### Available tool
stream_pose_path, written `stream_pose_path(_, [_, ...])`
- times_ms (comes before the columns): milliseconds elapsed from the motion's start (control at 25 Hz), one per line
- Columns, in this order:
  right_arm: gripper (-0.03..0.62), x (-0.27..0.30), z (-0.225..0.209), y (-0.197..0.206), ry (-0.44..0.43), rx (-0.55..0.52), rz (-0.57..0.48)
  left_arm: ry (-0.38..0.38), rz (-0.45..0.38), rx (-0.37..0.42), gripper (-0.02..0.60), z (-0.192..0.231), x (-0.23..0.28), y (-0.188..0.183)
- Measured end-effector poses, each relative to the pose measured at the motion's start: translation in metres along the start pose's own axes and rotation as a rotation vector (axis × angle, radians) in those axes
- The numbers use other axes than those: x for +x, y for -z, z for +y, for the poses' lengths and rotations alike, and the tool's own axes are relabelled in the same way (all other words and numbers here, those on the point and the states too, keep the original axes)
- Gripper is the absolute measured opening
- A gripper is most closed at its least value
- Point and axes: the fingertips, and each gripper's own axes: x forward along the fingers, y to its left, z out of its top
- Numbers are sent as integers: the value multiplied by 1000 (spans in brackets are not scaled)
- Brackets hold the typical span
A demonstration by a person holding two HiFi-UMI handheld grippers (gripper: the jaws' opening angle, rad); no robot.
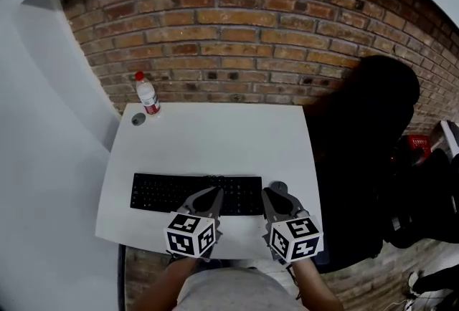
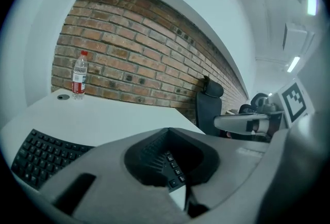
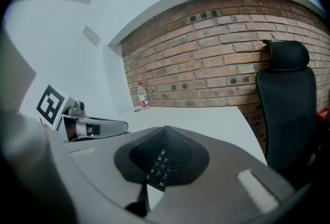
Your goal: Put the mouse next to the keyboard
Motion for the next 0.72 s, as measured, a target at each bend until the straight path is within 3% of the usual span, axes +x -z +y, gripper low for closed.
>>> stream_pose_path(720, [9,-26,5,20,-21,7,-4,-10,1,8,-15,-24,-17,22])
